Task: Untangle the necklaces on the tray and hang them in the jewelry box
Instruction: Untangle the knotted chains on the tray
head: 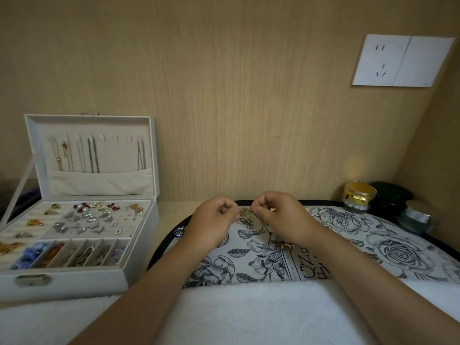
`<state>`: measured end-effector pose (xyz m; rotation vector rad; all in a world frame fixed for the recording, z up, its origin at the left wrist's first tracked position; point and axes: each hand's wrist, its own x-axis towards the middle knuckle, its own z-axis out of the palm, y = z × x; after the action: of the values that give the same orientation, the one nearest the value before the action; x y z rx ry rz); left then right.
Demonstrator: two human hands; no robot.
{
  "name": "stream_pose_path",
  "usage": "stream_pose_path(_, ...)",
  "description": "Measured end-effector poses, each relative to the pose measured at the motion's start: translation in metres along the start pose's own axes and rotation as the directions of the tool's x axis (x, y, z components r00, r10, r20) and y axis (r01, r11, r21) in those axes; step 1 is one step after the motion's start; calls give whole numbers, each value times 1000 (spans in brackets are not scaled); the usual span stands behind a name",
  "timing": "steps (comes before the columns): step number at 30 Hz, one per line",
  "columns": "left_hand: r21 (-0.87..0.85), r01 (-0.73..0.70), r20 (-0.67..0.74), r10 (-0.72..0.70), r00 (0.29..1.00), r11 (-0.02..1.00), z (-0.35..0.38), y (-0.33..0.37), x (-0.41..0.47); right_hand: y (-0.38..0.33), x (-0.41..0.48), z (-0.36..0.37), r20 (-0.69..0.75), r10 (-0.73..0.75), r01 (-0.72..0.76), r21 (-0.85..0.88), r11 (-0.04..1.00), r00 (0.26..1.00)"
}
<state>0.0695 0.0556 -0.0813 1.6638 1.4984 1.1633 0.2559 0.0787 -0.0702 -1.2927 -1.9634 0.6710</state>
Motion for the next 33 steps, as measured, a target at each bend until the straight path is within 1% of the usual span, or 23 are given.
stream_pose_path(3,-113,49,-3,-50,999,992,0,-2,3,0,-1,0,77,23,-26,40,999,997)
stream_pose_path(6,-158,75,16,-73,997,985,1,-1,3,0,-1,-1,112,58,-61,21,998,992)
stream_pose_path(8,-195,119,78,-106,991,974,2,1,2,-1,-2,-2,120,42,-46,27,999,992)
stream_pose_path(10,-279,193,167,-150,974,941,2,0,3,-4,-3,-4,129,14,-22,60,998,992)
stream_pose_path(13,-455,254,305,-119,945,853,-2,-3,4,-7,-4,-6,155,27,-52,154,987,987)
stream_pose_path(14,-461,260,325,-111,939,848,-4,-2,3,-8,-4,-7,167,41,-73,190,979,985)
stream_pose_path(15,-422,251,326,-112,939,871,-5,-1,3,-10,-6,-8,183,49,-91,228,969,982)
stream_pose_path(17,-257,180,274,-107,956,949,-9,4,0,-14,-8,-11,199,41,-102,307,946,979)
stream_pose_path(19,-103,67,207,-45,977,992,-11,4,1,-15,-8,-13,156,64,-118,363,924,986)
stream_pose_path(20,-62,25,187,-13,982,998,-12,2,3,-13,-7,-14,122,91,-130,367,921,988)
stream_pose_path(22,-39,-11,165,17,986,999,-14,-1,4,-9,-5,-14,73,135,-152,333,931,988)
stream_pose_path(26,65,-49,155,38,987,997,-14,-7,8,-2,-2,-9,31,159,-162,174,971,987)
stream_pose_path(29,187,-77,98,59,993,979,-15,-11,8,2,-1,-11,9,168,-168,75,983,986)
stream_pose_path(30,261,-95,78,77,994,960,-16,-13,8,4,-1,-13,10,179,-179,24,984,984)
stream_pose_path(31,359,-124,64,108,992,925,-18,-13,8,5,-1,-14,13,193,-193,-30,981,981)
stream_pose_path(33,554,-184,61,180,982,812,-20,-13,7,8,-1,-17,5,205,-202,-144,969,979)
